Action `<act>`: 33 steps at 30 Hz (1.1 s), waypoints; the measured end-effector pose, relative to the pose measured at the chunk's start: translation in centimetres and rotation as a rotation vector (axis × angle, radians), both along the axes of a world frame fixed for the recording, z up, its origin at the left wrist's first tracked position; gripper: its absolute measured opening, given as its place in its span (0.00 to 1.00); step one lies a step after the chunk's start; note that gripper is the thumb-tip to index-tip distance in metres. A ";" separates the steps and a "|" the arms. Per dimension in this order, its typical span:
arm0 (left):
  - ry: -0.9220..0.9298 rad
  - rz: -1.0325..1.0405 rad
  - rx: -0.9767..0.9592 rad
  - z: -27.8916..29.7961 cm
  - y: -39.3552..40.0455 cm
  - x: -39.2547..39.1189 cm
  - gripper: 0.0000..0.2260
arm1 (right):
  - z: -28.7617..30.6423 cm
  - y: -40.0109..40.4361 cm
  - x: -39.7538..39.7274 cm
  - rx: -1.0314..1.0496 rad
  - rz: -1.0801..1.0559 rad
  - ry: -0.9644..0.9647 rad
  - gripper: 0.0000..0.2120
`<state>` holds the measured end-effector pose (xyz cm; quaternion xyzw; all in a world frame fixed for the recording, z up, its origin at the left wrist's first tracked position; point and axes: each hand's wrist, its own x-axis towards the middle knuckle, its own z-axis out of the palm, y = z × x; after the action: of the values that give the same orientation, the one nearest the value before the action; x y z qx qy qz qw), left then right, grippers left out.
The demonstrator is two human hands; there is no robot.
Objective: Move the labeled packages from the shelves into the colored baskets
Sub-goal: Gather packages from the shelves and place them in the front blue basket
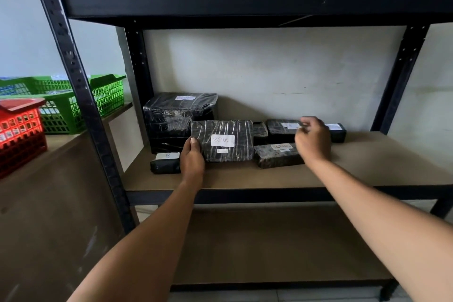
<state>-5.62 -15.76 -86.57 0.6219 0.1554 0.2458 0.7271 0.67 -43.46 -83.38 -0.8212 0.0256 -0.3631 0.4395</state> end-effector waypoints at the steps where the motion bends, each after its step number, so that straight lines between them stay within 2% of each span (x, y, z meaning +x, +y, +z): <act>1: 0.002 0.001 -0.005 0.0 0.0 0.0 0.18 | 0.3 -1.2 0.1 -0.016 -0.061 0.045 0.15; 5: 0.012 0.016 -0.021 0.0 0.1 0.1 0.17 | 0.5 -4.6 0.0 -0.075 -0.190 0.317 0.13; 8: 0.010 0.009 -0.028 -0.2 0.2 0.3 0.16 | -0.2 -5.5 0.4 -0.111 -0.180 0.567 0.26; 12: 0.025 0.006 -0.012 -0.3 0.3 0.5 0.13 | -0.9 -5.3 0.3 -0.064 -0.098 0.733 0.47; 15: 0.034 -0.002 -0.007 -0.5 0.4 0.7 0.12 | -1.2 -4.6 0.3 -0.121 -0.093 0.799 0.56; 17: 0.038 0.006 0.006 -0.5 0.3 0.7 0.10 | -1.4 -4.2 0.3 -0.197 -0.109 0.838 0.58; 19: 0.030 0.007 0.000 -0.5 0.3 0.8 0.09 | -1.6 -3.9 0.3 -0.203 -0.108 0.843 0.57; 24: 0.030 0.022 -0.013 -0.8 0.4 0.9 0.15 | -2.2 -4.0 0.2 0.030 0.005 0.747 0.54; 29: 0.041 0.047 -0.003 -0.7 0.6 0.9 0.10 | -3.1 -4.6 -0.4 0.221 0.172 0.647 0.54; 33: 0.037 0.055 -0.006 -0.7 0.7 0.9 0.10 | -4.1 -6.0 -0.8 0.426 0.301 0.488 0.44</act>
<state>-4.73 -15.08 -87.28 0.6197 0.1866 0.2539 0.7188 -0.10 -49.48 -87.45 -0.7682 0.0837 -0.0742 0.6304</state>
